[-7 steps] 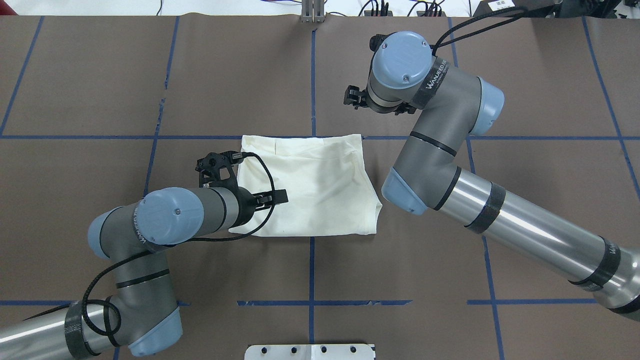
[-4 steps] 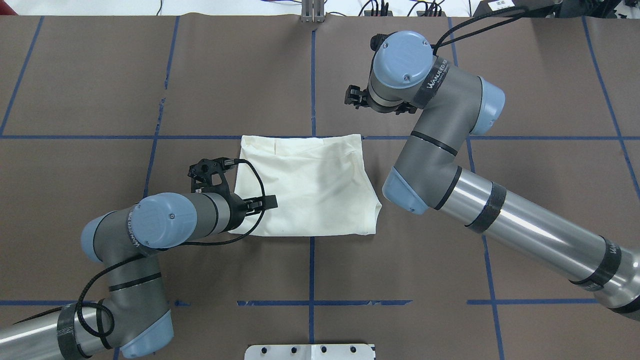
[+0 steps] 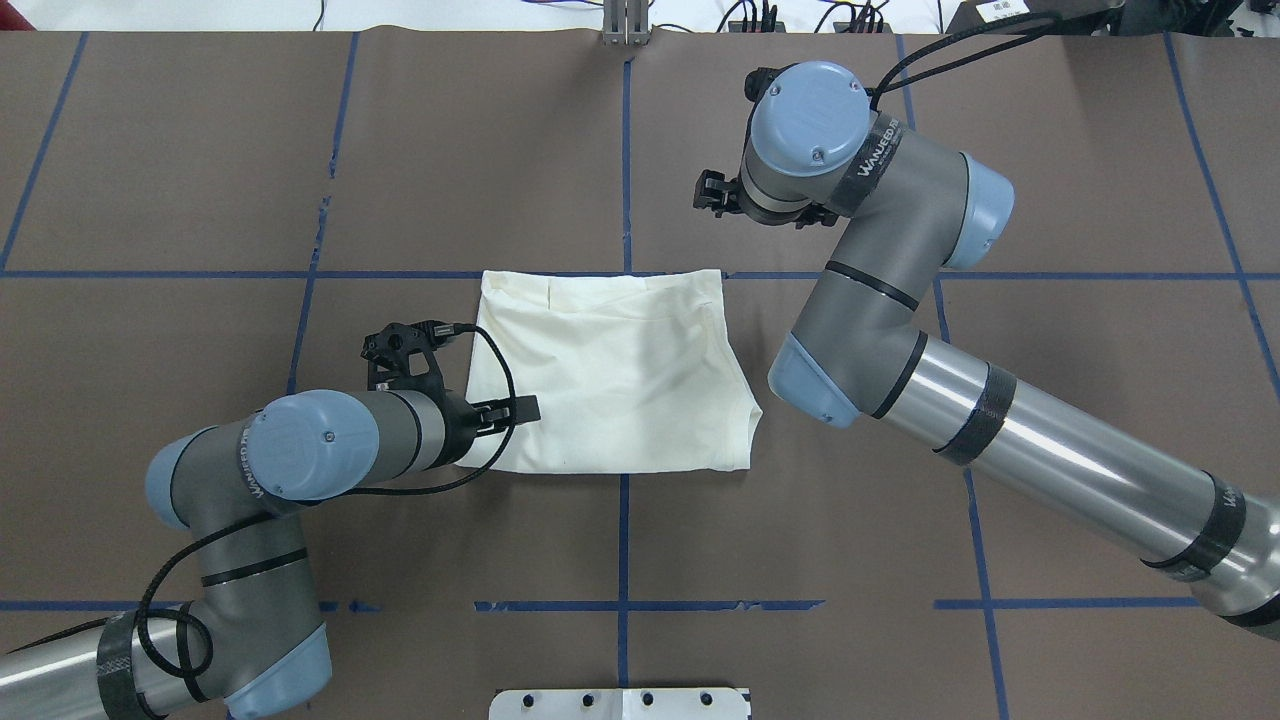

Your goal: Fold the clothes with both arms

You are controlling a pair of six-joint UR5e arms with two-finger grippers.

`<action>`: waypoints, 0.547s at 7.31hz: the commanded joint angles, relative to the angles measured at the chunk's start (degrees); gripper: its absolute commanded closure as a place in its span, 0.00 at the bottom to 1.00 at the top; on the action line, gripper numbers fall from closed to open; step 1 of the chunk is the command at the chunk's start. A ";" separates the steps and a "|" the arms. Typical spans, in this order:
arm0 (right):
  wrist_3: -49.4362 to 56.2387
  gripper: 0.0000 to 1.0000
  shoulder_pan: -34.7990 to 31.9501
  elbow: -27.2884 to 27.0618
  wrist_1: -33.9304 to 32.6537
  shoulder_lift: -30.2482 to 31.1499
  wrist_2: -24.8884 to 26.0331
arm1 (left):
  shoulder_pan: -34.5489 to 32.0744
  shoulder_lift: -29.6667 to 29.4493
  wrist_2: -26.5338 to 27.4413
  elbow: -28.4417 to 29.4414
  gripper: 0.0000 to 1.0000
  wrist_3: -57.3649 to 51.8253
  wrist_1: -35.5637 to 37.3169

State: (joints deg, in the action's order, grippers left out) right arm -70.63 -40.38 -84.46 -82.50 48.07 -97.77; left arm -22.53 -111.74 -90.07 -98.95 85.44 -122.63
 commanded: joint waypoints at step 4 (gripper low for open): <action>3.63 0.00 -3.98 -2.79 -1.00 2.18 -7.57 | -12.86 3.96 -10.35 -12.87 0.00 -24.71 13.06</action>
State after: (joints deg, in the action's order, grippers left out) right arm -69.64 -42.14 -85.21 -82.96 48.59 -101.52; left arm -31.54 -110.40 -96.73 -105.71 69.23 -115.73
